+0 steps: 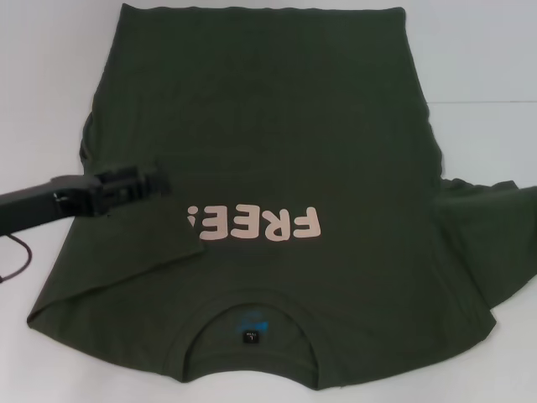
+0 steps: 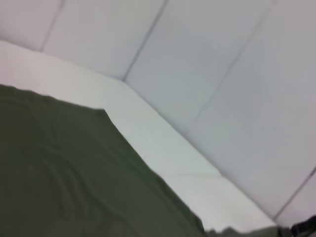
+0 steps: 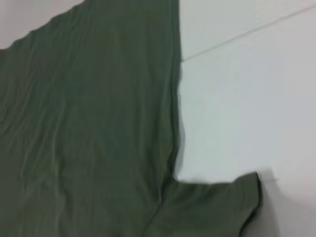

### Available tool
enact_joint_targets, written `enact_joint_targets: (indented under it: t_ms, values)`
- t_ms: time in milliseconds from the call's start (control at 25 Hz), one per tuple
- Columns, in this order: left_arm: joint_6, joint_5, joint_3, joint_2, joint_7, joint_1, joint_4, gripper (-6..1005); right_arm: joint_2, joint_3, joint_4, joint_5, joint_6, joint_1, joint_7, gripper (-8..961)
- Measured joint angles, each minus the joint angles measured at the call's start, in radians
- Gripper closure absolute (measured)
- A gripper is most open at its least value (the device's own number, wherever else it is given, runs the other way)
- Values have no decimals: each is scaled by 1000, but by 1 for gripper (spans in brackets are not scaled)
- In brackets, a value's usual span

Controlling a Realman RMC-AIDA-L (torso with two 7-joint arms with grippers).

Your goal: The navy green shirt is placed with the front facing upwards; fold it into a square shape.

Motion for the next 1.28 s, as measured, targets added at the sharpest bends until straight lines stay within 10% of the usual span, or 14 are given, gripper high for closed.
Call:
enact_joint_targets:
  t_ms: [560,800,1280]
  values:
    - [7,-44,-54,2,-31,3,-2,269,-1,-19,46,40,-42,88,61,929]
    - [1,-65,-68,2,-31,3,-4,269,57,-107,100,42,-80,183,56,926]
    - [-4,-99,-145,2,-32,2,-31,268,99,-206,129,72,43,245,59,921]
